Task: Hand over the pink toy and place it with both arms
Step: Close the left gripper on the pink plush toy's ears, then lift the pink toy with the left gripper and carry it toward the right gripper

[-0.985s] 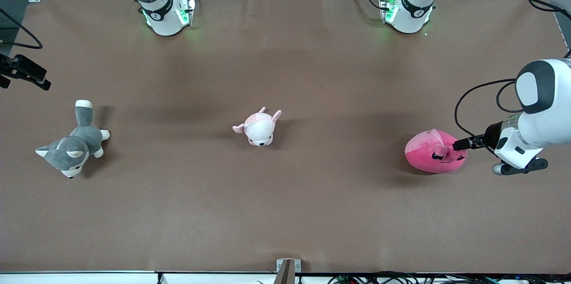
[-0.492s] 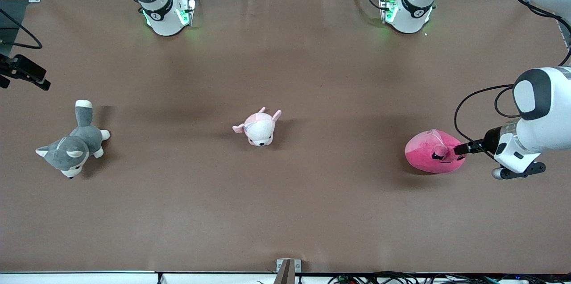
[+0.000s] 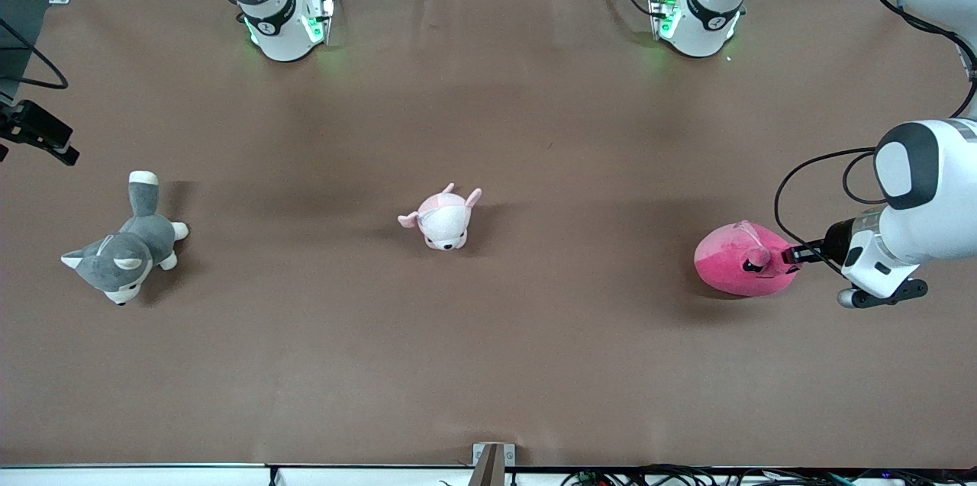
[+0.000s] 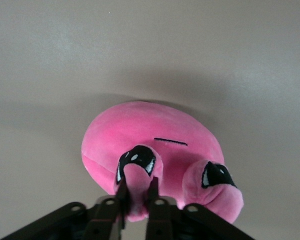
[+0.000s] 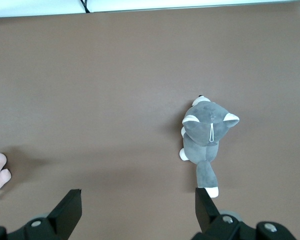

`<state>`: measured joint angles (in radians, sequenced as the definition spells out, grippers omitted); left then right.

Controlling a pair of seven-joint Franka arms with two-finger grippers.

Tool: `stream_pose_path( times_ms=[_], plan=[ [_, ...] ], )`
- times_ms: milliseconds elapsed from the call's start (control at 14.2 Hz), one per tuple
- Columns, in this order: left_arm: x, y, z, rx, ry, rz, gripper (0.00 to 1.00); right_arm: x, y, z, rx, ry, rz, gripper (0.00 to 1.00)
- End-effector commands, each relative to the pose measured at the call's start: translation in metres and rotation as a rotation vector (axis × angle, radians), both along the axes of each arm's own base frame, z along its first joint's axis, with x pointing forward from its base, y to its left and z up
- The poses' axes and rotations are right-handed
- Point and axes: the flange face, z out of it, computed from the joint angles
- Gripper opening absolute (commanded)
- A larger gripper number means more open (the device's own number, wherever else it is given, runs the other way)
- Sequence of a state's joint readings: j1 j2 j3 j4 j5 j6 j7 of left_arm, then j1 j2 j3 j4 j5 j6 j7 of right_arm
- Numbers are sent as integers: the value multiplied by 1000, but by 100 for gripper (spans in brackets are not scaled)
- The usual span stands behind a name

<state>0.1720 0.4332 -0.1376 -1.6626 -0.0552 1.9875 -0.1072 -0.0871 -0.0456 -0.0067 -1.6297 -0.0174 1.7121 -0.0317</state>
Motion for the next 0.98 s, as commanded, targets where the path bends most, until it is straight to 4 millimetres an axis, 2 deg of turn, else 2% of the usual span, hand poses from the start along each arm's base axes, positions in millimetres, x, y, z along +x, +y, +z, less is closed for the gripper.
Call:
stream_pose_path(
  times_ms=[0,141,352,492,774,915],
  plan=[
    [1,-4,17,-19,-22,-10,0,-7,0,-6,-3,6,-4,100],
    [-4,-15,48,-36,-21,-23,0,-7,1,-6,-3,7,-2,100],
    [-6,-45,100,-176,7,0,0,-6,3,-2,-4,-2,1,100],
    [-12,-76,135,-186,-4,1,0,-4,4,-4,-4,-2,3,100],
    [-36,-172,200,-198,-13,86,0,-3,2,-6,-5,6,0,100],
    [-50,-215,225,-220,-6,85,0,-3,3,-6,-5,6,1,100]
  ],
)
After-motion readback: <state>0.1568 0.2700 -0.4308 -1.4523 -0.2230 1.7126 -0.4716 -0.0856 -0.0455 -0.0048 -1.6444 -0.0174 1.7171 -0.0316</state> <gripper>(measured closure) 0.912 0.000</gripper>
